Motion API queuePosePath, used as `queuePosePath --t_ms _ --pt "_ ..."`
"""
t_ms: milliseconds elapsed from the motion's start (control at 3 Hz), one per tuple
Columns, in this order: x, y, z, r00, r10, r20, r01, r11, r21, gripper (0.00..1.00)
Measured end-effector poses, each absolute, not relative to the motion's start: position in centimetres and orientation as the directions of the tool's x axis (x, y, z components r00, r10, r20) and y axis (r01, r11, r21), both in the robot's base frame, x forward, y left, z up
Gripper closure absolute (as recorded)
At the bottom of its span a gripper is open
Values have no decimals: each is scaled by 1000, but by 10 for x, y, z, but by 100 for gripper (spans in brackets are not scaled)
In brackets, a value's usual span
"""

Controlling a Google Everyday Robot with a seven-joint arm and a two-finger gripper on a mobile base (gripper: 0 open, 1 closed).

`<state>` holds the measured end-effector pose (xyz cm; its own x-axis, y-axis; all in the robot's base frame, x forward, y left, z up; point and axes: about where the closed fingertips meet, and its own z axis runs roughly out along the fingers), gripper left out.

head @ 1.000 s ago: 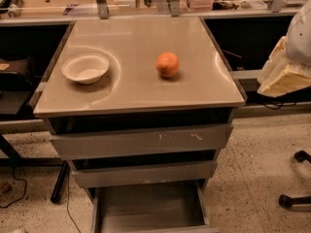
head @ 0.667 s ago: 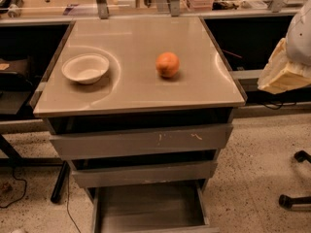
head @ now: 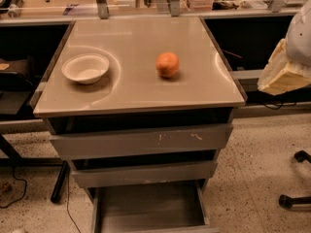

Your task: Close bottom drawer

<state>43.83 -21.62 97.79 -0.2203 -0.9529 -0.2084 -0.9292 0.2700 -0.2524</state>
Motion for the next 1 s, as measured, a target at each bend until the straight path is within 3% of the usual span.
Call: queuePosePath --t_ms 667,1000 --pt "359 -217 912 -357 -915 -188 -915 383 -124 100" --pt "314 -215 846 -443 -880 -172 -894 448 7 100"
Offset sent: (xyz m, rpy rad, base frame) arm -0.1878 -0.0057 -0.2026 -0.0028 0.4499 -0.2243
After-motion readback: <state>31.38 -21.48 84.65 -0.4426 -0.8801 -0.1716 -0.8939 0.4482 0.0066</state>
